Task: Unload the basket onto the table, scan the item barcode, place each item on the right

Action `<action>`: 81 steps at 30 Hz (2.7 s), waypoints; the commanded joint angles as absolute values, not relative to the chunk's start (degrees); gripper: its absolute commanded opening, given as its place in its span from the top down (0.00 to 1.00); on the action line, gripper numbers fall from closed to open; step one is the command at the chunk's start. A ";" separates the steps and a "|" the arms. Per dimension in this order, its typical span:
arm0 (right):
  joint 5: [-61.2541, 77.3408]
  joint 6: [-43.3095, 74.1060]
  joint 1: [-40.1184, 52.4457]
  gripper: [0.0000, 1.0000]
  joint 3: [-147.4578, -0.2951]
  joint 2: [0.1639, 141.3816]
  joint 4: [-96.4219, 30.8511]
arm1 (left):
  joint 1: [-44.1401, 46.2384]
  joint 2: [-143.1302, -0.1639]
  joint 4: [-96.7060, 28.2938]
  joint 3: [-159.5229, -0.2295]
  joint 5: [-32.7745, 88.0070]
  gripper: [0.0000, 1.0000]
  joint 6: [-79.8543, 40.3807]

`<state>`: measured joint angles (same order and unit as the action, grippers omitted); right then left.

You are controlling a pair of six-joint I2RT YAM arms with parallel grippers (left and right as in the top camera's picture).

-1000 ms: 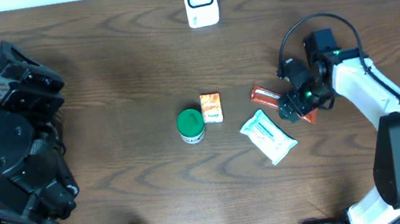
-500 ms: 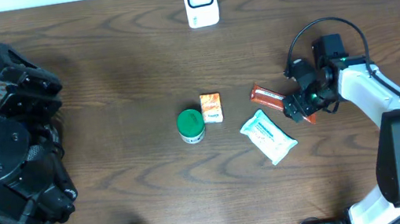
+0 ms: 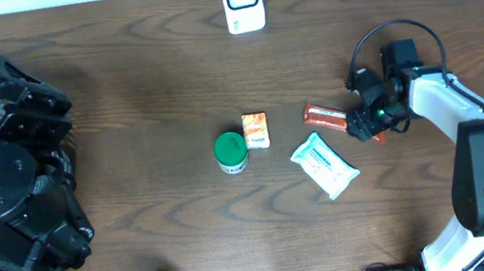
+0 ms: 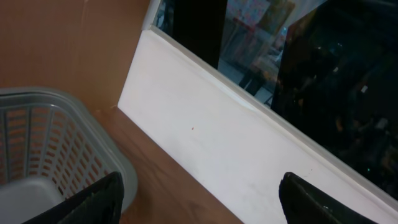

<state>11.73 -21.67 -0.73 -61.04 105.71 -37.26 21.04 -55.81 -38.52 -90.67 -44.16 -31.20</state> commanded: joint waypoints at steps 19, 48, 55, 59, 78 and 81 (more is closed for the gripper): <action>20.27 -19.55 0.01 0.98 -61.56 88.99 -40.38 | 20.80 -55.55 -38.35 -90.87 -45.95 0.20 -30.22; 4.40 -14.83 20.60 0.99 -55.42 86.37 -26.46 | 20.80 -55.55 -38.35 -90.87 -45.89 0.19 -30.26; -2.68 -10.09 20.62 0.99 -55.51 102.98 -11.62 | 20.80 -55.55 -38.35 -90.87 -45.91 0.19 -30.24; -2.68 -8.12 20.62 0.30 -55.51 103.68 -11.14 | 20.80 -55.55 -38.37 -90.87 -45.91 0.19 -30.24; 5.04 3.05 20.56 0.99 -57.60 100.18 -4.32 | 20.80 -55.66 -38.54 -90.85 -45.91 0.19 -30.24; 5.02 4.16 20.53 0.99 -57.60 104.81 -3.64 | 20.80 -55.66 -38.54 -90.87 -45.91 0.20 -30.24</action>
<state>4.62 1.67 20.88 -57.82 101.23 -3.95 21.04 -55.81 -38.61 -90.67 -44.99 -31.18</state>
